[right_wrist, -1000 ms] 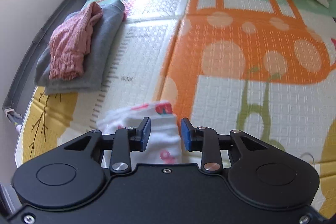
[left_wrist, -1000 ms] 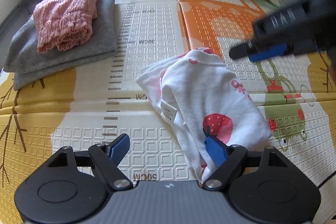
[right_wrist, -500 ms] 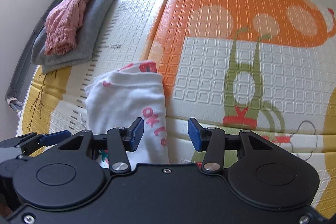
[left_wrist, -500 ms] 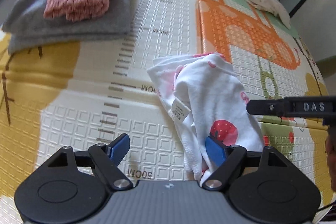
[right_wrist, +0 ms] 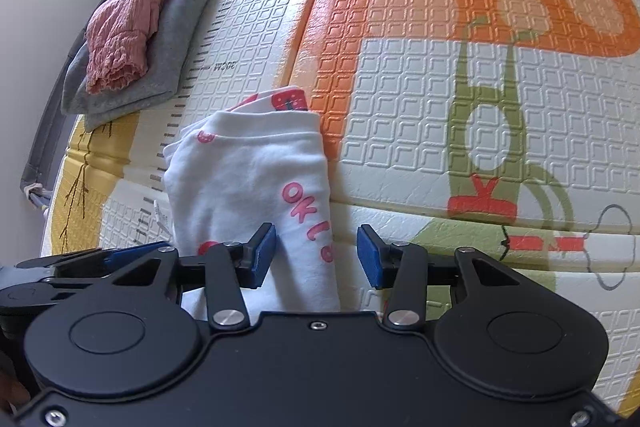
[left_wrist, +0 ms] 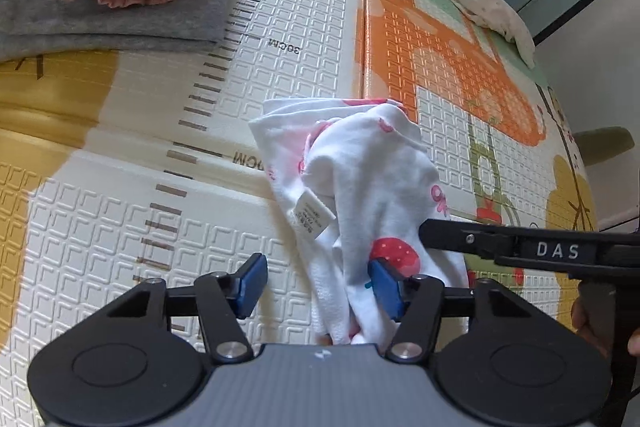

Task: Fold clothes
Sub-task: 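Open the right gripper and move both open grippers over the shirt, then grasp the shirt with the left gripper while the right gripper grasps it too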

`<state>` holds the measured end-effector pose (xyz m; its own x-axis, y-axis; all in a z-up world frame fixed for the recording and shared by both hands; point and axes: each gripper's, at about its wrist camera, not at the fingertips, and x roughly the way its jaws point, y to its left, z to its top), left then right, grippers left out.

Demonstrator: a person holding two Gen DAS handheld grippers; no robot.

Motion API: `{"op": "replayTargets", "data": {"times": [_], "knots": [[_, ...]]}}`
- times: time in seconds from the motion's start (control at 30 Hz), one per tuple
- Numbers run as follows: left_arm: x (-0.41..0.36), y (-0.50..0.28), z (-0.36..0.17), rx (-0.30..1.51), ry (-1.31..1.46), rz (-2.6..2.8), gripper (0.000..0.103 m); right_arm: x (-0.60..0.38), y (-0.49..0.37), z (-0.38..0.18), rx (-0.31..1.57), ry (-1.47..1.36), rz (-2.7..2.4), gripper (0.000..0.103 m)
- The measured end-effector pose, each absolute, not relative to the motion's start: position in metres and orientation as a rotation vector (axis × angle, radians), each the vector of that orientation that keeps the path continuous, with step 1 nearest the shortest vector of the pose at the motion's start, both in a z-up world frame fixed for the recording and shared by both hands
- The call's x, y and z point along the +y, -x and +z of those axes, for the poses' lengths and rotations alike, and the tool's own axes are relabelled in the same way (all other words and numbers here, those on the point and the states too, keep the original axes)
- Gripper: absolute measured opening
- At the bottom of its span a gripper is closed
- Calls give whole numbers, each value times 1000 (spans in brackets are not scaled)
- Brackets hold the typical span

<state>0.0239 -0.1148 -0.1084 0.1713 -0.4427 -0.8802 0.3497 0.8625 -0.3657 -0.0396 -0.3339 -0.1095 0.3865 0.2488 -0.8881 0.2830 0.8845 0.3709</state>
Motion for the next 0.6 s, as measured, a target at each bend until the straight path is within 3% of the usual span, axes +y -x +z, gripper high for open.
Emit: {"op": "replayTargets", "data": {"times": [0.03, 0.1, 0.4, 0.6], "knots": [[-115, -25, -109, 1288, 97, -571, 53, -333, 39, -111, 1192, -517, -19, 42], [-114, -27, -111, 1306, 140, -586, 32, -333, 39, -113, 1194, -530, -13, 38], [-114, -26, -109, 1306, 188, -607, 23, -332, 42, -113, 1173, -574, -2, 14], [-110, -24, -101, 1286, 189, -601, 20, -333, 46, -104, 1147, -600, 11, 11]]}}
